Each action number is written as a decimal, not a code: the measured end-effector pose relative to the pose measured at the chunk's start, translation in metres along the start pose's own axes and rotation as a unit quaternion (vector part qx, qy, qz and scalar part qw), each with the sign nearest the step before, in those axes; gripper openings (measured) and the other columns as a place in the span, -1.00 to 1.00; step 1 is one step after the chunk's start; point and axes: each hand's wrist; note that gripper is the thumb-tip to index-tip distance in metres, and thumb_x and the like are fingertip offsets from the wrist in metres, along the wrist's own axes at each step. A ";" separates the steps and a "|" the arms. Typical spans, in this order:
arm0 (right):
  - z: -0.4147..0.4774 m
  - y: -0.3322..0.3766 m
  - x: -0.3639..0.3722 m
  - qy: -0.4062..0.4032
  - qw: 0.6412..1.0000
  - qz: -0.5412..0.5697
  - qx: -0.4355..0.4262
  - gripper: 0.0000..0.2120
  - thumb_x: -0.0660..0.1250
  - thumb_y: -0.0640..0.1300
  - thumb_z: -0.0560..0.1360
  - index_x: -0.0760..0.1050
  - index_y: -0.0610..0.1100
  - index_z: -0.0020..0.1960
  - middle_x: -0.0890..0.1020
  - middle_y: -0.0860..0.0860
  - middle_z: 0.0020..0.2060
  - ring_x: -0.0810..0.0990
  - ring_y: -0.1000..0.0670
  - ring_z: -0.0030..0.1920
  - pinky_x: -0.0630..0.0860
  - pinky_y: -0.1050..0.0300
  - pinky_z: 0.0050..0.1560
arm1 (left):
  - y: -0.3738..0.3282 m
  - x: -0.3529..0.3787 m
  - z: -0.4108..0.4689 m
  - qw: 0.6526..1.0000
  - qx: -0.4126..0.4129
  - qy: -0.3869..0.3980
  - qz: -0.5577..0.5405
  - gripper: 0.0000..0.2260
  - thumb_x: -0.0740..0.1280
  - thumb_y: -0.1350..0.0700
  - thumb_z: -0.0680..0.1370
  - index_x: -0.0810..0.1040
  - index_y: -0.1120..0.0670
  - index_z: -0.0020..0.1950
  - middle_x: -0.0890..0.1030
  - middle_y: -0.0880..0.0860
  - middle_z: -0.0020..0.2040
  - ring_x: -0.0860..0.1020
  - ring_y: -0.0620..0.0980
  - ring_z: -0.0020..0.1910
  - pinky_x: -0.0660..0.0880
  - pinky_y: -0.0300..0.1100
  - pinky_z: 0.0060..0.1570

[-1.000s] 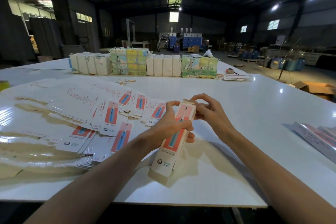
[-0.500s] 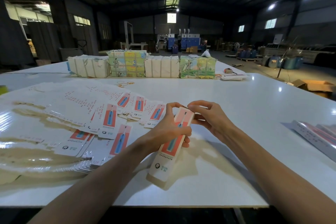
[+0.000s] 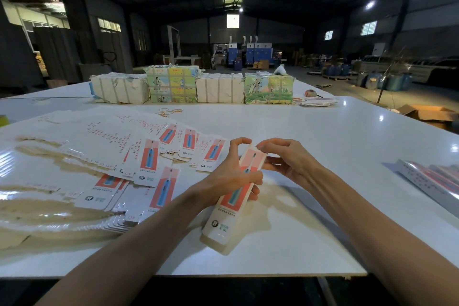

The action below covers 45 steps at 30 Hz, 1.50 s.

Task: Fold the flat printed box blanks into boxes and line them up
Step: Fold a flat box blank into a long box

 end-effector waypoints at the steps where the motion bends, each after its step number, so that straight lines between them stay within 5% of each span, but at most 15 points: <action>1: 0.000 -0.001 -0.001 0.003 1.000 0.001 0.002 -0.93 0.48 -0.30 0.54 0.76 -0.22 -0.08 0.76 -0.24 0.02 0.78 -0.19 -0.01 0.71 0.08 -0.14 | 0.000 0.000 0.000 1.000 -0.002 0.003 -0.003 -0.24 0.55 0.16 0.46 0.17 -0.37 0.38 0.62 0.11 0.12 0.76 0.12 -0.20 0.67 -0.12 -0.28; 8: 0.002 -0.003 0.003 0.034 0.998 0.053 -0.001 -0.87 0.49 -0.28 0.53 0.75 -0.28 0.05 0.76 -0.22 0.07 0.78 -0.19 0.03 0.71 0.08 -0.05 | 0.000 -0.004 0.000 0.999 -0.010 -0.016 -0.049 -0.27 0.53 0.17 0.43 0.20 -0.36 0.35 0.63 0.19 0.11 0.76 0.17 -0.19 0.69 -0.01 -0.21; 14: 0.000 -0.002 0.005 -0.002 1.000 0.030 0.007 -0.90 0.46 -0.33 0.54 0.77 -0.27 -0.06 0.77 -0.24 0.00 0.79 -0.21 -0.08 0.71 0.10 -0.16 | 0.001 -0.001 0.000 1.000 -0.005 -0.004 -0.025 -0.33 0.53 0.17 0.46 0.23 -0.36 0.29 0.64 0.15 0.09 0.76 0.17 -0.19 0.70 -0.01 -0.20; 29: -0.005 0.004 0.007 0.017 0.999 0.025 -0.016 -0.87 0.50 -0.22 0.56 0.76 -0.26 0.05 0.77 -0.21 0.03 0.79 -0.17 -0.02 0.70 0.12 -0.16 | 0.000 0.001 0.001 0.998 0.017 -0.048 -0.026 -0.29 0.54 0.14 0.44 0.22 -0.40 0.31 0.54 0.08 0.15 0.77 0.12 -0.23 0.66 -0.16 -0.32; 35: -0.004 -0.005 0.018 0.019 0.998 0.017 -0.054 -0.74 0.55 -0.21 0.52 0.68 -0.30 0.16 0.76 -0.25 0.01 0.77 -0.20 0.05 0.71 0.11 -0.04 | 0.002 -0.003 0.002 0.995 0.002 -0.058 -0.080 -0.34 0.54 0.10 0.42 0.27 -0.45 0.24 0.60 0.18 0.13 0.77 0.15 -0.16 0.70 -0.05 -0.23; 45: -0.004 -0.009 0.020 -0.004 0.995 -0.022 -0.100 -0.86 0.49 -0.27 0.57 0.63 -0.38 0.00 0.76 -0.27 -0.08 0.78 -0.19 -0.04 0.71 0.11 -0.06 | 0.004 -0.002 0.008 0.989 -0.045 -0.036 -0.138 -0.38 0.54 0.25 0.46 0.32 -0.27 0.26 0.62 0.21 0.15 0.77 0.20 -0.10 0.72 0.12 -0.12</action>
Point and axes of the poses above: each hand's wrist, its own z-axis towards the middle knuckle, its own x-axis out of the palm, y = z × x
